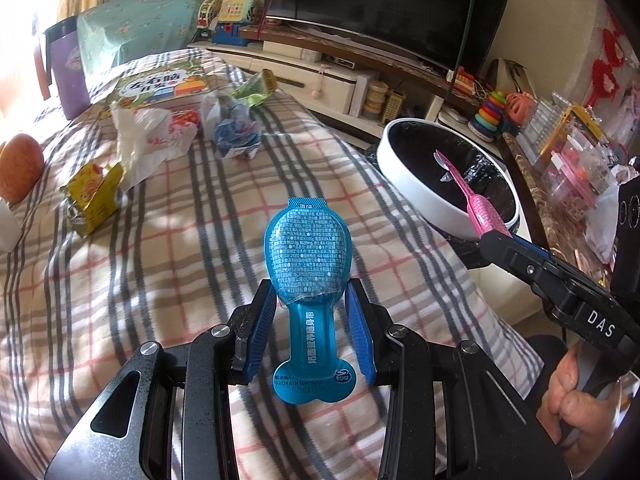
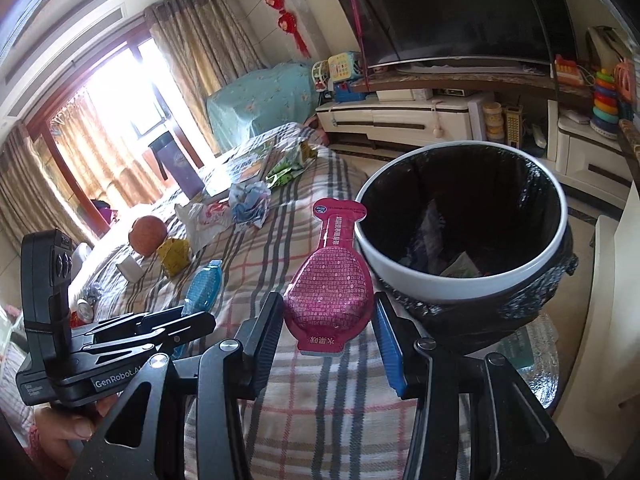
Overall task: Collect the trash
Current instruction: 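Carry the blue packet and pink packet in both tools over the bin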
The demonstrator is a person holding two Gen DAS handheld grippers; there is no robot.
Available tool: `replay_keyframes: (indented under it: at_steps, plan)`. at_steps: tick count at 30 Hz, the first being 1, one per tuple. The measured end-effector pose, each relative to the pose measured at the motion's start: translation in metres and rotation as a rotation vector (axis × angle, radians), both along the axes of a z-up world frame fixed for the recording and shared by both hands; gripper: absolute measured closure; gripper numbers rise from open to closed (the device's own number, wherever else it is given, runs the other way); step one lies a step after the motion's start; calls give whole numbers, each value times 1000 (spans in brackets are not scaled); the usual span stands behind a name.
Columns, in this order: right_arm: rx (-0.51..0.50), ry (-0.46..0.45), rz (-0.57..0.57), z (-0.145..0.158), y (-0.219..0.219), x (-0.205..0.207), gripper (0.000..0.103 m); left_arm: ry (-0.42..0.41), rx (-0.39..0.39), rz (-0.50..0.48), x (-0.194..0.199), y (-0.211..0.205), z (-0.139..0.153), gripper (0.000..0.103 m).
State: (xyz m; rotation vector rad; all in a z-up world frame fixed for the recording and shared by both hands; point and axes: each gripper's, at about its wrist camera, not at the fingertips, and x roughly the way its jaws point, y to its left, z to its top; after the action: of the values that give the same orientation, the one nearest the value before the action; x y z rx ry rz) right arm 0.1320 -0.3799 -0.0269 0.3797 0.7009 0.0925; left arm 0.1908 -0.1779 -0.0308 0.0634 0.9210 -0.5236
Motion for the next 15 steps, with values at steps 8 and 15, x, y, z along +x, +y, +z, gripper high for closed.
replay_keyframes:
  at_steps: [8, 15]
  plan:
    - [6, -1, -38, 3, -22, -2, 57, -22, 1, -51, 0, -26, 10, 68]
    - [13, 2, -74, 4, -43, -4, 57, -35, 5, -97, 5, -53, 16, 68]
